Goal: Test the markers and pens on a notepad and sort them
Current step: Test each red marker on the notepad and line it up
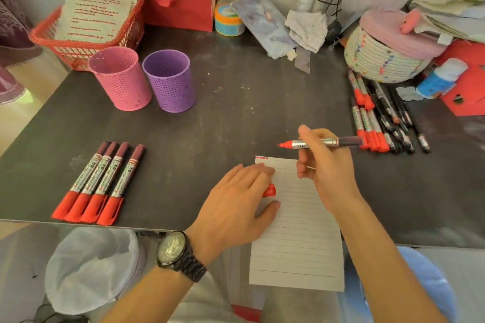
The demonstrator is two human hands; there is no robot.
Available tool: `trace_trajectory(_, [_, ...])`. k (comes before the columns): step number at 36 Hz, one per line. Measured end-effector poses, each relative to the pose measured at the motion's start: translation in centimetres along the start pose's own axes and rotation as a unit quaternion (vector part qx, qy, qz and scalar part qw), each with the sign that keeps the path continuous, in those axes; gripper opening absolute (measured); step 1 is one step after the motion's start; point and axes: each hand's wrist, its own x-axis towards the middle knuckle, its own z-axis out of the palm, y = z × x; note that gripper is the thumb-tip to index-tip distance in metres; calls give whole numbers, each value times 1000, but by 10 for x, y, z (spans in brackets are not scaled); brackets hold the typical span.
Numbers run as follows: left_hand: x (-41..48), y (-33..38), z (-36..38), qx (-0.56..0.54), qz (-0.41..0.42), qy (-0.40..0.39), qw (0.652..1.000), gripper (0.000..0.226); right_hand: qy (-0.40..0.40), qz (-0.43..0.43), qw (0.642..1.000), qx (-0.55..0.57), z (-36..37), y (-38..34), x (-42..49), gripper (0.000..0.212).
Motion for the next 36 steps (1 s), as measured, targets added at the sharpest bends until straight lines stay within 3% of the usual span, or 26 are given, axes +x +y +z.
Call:
trace_trajectory(4, [0, 1, -2, -9, -12, -10, 1000, 26, -9, -7, 999, -36, 10, 4, 20, 10])
trace_trajectory(7, [0, 1, -1, -7, -23, -14, 1000, 28, -6, -25, 997, -77, 15, 13, 29, 17])
trace_trajectory(12, [1, 1, 2, -9, -33, -20, 999, 28, 80, -92, 983, -140, 16, 31, 29, 35])
trace_trajectory(15, [3, 2, 3, -21, -28, -10, 999, 23, 117, -96, 975, -160, 15, 35, 29, 32])
trace_trajectory(36, [5, 3, 3, -28, -15, 13, 999, 21, 111, -123, 960, -225, 17, 39, 32, 26])
